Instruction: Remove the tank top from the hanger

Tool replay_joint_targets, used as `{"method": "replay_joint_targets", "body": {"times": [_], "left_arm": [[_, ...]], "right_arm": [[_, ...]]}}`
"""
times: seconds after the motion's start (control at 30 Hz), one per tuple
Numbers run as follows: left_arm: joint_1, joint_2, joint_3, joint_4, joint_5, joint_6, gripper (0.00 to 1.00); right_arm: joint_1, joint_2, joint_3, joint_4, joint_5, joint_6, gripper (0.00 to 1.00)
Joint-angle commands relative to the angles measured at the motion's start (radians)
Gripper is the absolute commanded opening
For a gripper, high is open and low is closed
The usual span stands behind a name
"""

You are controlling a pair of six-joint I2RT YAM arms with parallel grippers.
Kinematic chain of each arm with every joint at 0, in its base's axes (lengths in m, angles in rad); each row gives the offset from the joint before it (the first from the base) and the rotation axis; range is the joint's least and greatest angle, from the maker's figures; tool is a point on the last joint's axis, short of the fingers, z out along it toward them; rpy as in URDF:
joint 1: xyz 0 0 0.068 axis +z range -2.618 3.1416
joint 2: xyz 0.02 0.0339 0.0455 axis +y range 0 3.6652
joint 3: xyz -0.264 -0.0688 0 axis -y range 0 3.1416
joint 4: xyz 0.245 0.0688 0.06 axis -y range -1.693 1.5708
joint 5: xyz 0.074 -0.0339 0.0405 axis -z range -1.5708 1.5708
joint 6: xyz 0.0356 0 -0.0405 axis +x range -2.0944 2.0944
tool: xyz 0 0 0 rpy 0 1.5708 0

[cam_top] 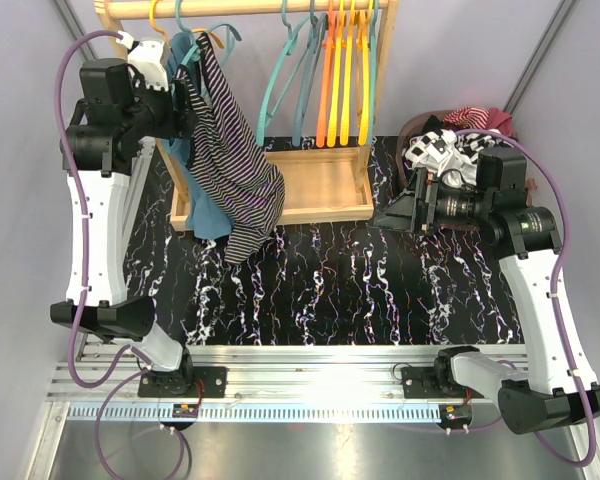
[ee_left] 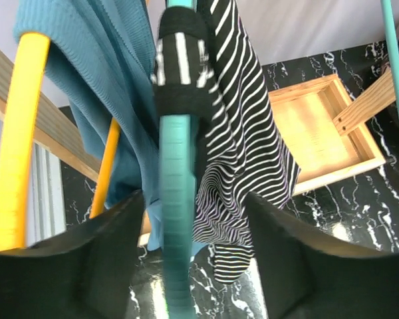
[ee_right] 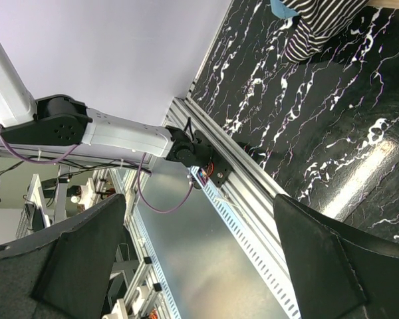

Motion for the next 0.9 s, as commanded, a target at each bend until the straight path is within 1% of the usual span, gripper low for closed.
{"method": "replay_joint_targets", "body": {"times": [0.0,0.03,0.13,0.23,0.27,0.33,0.37,0.43,0.47,0.6,0.7,0.83,0.87], "left_arm": [[0.004,0.002,0.016,0.051,0.026,-0.017,0.7],[0.004,0.005,0.024,0.053,0.027,-0.018,0.72],[0.002,0.017,0.031,0.056,0.037,-0.021,0.7],[0.002,0.034,0.04,0.05,0.055,-0.022,0.52],[0.001,0.037,0.041,0.05,0.072,-0.024,0.39],[-0.001,0.046,0.047,0.047,0.078,-0.025,0.27],[-0.004,0.049,0.048,0.047,0.084,-0.027,0.16],[-0.004,0.054,0.051,0.048,0.095,-0.03,0.03],[-0.005,0.055,0.054,0.048,0.101,-0.034,0.0],[-0.008,0.06,0.071,0.061,0.107,-0.051,0.0],[-0.022,0.054,0.096,0.079,0.08,-0.082,0.0],[-0.079,0.031,0.133,0.114,-0.021,-0.082,0.0],[-0.114,0.011,0.13,0.126,-0.073,-0.065,0.0]], "right_arm": [[0.008,-0.017,0.002,0.04,0.007,-0.015,1.0],[0.008,-0.017,0.002,0.04,0.008,-0.015,1.0],[0.01,-0.013,0.0,0.042,0.014,-0.015,1.0],[0.008,-0.007,-0.001,0.05,0.019,-0.012,1.0],[0.008,-0.007,-0.003,0.05,0.02,-0.009,1.0],[0.01,-0.003,-0.006,0.051,0.023,-0.009,1.0],[0.01,-0.004,-0.007,0.06,0.025,-0.003,1.0],[0.008,-0.004,-0.012,0.065,0.026,0.003,1.0],[0.008,-0.003,-0.014,0.071,0.028,0.008,1.0],[0.008,0.002,-0.015,0.08,0.033,0.015,1.0],[0.01,0.005,-0.018,0.091,0.037,0.025,1.0],[0.008,0.01,-0.024,0.103,0.04,0.031,1.0],[0.01,0.013,-0.024,0.105,0.04,0.032,1.0]]}}
